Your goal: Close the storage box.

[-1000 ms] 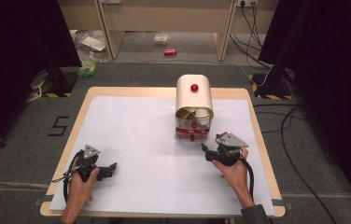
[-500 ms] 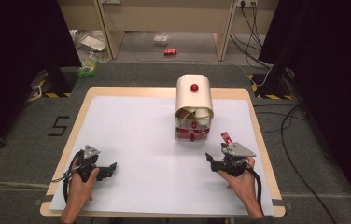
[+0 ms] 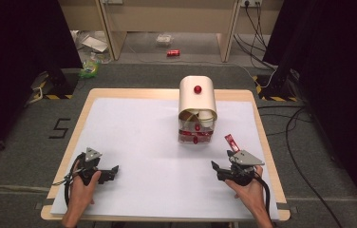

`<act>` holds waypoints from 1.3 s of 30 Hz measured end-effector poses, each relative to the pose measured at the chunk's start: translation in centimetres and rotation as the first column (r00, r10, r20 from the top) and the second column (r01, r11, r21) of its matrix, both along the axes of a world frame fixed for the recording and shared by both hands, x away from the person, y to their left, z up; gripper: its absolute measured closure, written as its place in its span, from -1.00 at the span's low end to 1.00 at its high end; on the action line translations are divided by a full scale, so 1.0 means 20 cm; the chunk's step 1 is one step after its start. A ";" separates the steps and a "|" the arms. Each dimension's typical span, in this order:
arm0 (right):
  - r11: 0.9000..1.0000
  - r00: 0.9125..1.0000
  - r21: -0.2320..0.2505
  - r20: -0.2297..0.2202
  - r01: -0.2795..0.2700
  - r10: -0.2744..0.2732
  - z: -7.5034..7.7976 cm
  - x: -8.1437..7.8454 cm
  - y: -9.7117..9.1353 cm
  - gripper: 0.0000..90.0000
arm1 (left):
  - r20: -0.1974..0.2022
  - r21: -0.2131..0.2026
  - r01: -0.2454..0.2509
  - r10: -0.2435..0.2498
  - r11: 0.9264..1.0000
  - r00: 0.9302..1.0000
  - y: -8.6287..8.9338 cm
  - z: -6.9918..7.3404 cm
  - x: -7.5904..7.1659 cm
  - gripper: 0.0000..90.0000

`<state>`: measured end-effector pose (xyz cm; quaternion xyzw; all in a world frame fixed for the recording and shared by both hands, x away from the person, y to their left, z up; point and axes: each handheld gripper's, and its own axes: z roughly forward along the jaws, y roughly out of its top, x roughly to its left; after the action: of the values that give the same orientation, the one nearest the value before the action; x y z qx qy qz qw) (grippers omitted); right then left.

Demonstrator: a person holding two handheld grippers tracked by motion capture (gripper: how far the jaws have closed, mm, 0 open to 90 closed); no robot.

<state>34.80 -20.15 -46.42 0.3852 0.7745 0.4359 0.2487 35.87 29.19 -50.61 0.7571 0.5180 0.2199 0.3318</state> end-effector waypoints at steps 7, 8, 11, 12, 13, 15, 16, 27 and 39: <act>1.000 0.999 -0.015 -0.034 -0.020 0.020 -0.02 -0.04 0.01 -0.46 | 0.000 0.000 0.000 0.000 1.000 1.000 0.00 0.00 0.00 -0.99; 1.000 0.998 -0.014 -0.050 -0.025 0.025 -0.03 -0.05 0.01 -0.50 | 0.000 0.000 0.000 0.000 1.000 1.000 0.00 0.00 0.00 -0.99; 0.999 0.996 -0.023 -0.084 -0.042 0.040 -0.04 -0.05 0.02 -0.53 | 0.000 0.000 0.000 0.000 1.000 1.000 0.00 0.00 0.00 -0.99; 0.999 0.996 -0.023 -0.084 -0.042 0.040 -0.04 -0.05 0.02 -0.53 | 0.000 0.000 0.000 0.000 1.000 1.000 0.00 0.00 0.00 -0.99; 0.998 0.994 -0.033 -0.101 -0.051 0.048 -0.05 -0.06 0.02 -0.54 | 0.000 0.000 0.000 0.000 1.000 1.000 0.00 0.00 0.00 -0.99; 0.998 0.993 -0.039 -0.108 -0.054 0.050 -0.05 -0.06 0.02 -0.54 | 0.000 0.001 0.000 0.000 1.000 1.000 0.00 0.00 0.00 -0.99; 0.997 0.992 -0.045 -0.116 -0.060 0.054 -0.06 -0.06 0.02 -0.54 | 0.000 0.001 0.000 0.000 1.000 1.000 0.00 0.00 0.00 -0.99; 0.992 0.984 -0.094 -0.165 -0.079 0.063 -0.10 -0.08 0.03 -0.54 | 0.001 0.001 0.000 0.000 1.000 1.000 0.00 0.00 0.00 -0.99; 0.991 0.975 -0.109 -0.216 -0.077 0.052 -0.16 -0.09 0.03 -0.60 | 0.001 0.001 -0.001 0.001 1.000 1.000 0.00 0.00 0.00 -0.99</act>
<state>33.04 -19.48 -49.62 0.3891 0.8329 0.3539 0.1722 35.85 29.17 -50.61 0.7570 0.5179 0.2209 0.3315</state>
